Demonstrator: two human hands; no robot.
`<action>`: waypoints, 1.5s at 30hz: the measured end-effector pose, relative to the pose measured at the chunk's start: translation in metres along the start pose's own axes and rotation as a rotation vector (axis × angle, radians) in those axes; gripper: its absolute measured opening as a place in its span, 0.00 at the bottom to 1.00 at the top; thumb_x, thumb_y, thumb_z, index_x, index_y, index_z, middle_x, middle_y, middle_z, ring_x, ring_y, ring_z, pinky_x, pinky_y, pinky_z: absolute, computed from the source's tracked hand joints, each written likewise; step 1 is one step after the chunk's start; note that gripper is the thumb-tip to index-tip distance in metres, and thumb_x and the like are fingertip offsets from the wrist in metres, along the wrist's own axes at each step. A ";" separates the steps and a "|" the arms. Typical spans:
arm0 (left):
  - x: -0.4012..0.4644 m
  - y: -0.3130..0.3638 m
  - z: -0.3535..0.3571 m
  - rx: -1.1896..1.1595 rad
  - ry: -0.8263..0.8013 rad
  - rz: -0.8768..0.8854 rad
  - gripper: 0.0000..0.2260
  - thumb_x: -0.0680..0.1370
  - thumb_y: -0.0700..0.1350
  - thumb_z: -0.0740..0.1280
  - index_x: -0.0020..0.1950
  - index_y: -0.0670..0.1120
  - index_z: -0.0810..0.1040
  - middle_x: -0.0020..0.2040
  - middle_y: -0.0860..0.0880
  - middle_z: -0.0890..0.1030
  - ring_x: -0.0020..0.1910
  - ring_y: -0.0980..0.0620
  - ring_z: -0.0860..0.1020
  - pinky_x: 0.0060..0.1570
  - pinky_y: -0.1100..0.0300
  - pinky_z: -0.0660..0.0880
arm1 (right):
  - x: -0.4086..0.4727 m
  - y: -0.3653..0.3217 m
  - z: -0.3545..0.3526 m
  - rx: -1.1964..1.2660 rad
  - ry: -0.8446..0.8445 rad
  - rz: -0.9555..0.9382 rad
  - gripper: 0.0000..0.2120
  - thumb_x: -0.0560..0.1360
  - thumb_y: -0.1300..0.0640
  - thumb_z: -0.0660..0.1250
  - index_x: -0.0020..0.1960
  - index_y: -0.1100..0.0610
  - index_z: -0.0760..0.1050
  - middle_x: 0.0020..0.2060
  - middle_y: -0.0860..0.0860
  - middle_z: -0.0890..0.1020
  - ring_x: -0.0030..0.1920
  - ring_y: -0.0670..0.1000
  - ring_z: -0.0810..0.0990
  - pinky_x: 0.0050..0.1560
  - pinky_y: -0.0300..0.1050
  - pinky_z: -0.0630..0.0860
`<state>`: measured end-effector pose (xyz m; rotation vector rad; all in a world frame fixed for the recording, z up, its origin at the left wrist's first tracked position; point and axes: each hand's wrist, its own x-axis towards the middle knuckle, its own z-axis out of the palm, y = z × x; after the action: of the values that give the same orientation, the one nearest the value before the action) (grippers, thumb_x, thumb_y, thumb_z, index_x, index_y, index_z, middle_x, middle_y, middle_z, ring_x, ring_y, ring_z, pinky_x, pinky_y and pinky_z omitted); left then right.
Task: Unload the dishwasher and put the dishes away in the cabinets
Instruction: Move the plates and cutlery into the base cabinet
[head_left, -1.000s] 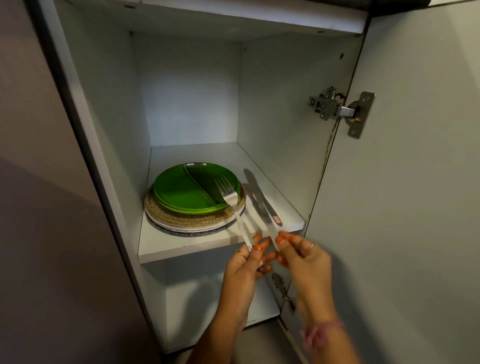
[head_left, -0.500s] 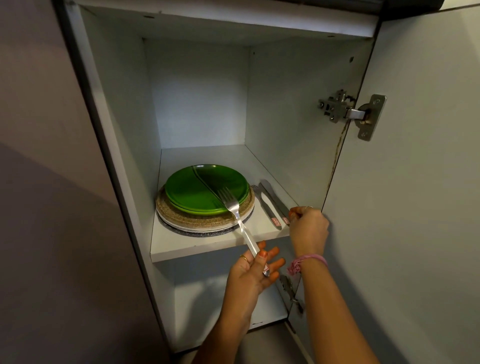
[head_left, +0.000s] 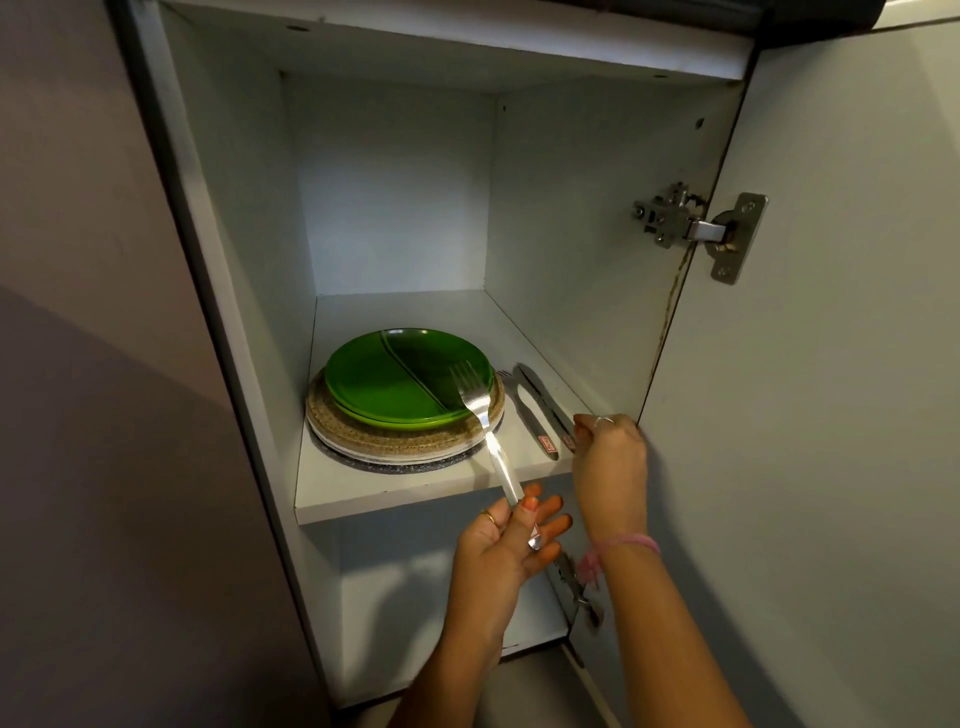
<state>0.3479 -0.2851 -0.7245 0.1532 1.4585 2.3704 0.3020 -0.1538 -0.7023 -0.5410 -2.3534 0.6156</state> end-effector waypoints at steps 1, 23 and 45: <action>0.000 0.000 0.000 -0.001 0.006 0.005 0.09 0.80 0.42 0.61 0.57 0.44 0.77 0.48 0.49 0.84 0.46 0.53 0.84 0.39 0.66 0.78 | -0.010 -0.002 -0.006 0.102 0.039 0.005 0.09 0.77 0.65 0.64 0.53 0.63 0.81 0.49 0.59 0.79 0.48 0.56 0.80 0.48 0.42 0.76; 0.003 -0.017 0.013 0.183 -0.156 0.032 0.10 0.77 0.52 0.63 0.53 0.53 0.81 0.51 0.54 0.84 0.56 0.57 0.80 0.58 0.62 0.74 | -0.061 -0.013 -0.039 1.416 -0.120 0.814 0.09 0.71 0.64 0.70 0.51 0.63 0.81 0.42 0.57 0.85 0.41 0.51 0.84 0.45 0.42 0.81; 0.007 -0.021 0.004 0.301 0.036 -0.074 0.10 0.81 0.47 0.59 0.46 0.51 0.79 0.43 0.53 0.83 0.44 0.55 0.81 0.45 0.66 0.76 | -0.004 -0.012 0.014 1.328 0.429 1.009 0.08 0.70 0.56 0.74 0.43 0.61 0.82 0.32 0.53 0.80 0.27 0.45 0.73 0.26 0.36 0.72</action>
<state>0.3469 -0.2708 -0.7417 0.1286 1.8001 2.0941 0.2928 -0.1698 -0.7074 -0.9881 -0.7470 1.9774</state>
